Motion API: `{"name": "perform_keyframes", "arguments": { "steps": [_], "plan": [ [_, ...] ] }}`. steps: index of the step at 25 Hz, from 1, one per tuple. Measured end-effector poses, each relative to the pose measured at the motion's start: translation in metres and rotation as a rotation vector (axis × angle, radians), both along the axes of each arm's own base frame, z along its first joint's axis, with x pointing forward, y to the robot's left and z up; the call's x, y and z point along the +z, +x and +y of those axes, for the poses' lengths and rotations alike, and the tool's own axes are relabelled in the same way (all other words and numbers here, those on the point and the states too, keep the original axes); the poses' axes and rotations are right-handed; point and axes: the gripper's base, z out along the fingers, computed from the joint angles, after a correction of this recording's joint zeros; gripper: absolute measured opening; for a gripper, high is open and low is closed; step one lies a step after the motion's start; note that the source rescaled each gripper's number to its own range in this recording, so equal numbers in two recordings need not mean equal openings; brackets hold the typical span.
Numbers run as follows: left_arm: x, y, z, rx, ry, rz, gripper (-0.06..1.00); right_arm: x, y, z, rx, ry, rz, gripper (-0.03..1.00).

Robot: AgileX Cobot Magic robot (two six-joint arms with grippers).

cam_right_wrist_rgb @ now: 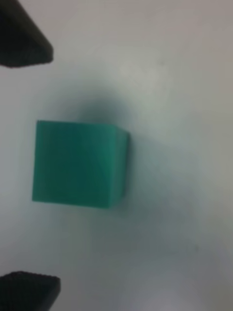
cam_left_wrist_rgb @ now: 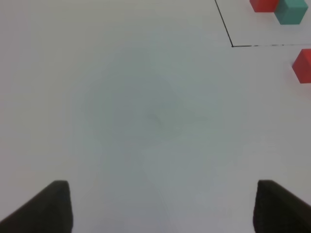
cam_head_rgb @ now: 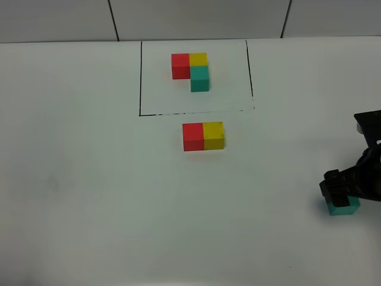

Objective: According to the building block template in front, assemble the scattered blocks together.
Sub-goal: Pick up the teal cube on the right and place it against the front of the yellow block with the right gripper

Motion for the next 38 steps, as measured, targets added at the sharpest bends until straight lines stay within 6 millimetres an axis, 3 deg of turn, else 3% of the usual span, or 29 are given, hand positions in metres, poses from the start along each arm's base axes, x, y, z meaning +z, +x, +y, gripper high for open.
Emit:
{"name": "perform_keyframes", "arguments": {
  "steps": [9,24,34,36,38],
  "plan": [
    [0.000,0.000,0.000,0.000,0.000,-0.001,0.93,-0.024,0.008,-0.011,-0.037,-0.018,0.074,0.75],
    [0.000,0.000,0.000,0.000,0.000,-0.002,0.93,-0.036,0.013,-0.012,-0.036,-0.009,0.077,0.75],
    [0.000,0.000,0.000,0.000,0.000,-0.002,0.93,-0.055,0.016,-0.010,-0.042,0.000,0.118,0.74],
    [0.000,0.000,0.000,0.000,0.000,-0.002,0.93,-0.055,0.016,-0.010,-0.047,0.005,0.112,0.70],
    [0.000,0.000,0.000,0.000,0.000,-0.002,0.93,-0.055,0.016,-0.010,-0.051,0.009,0.111,0.57]
  ]
}}
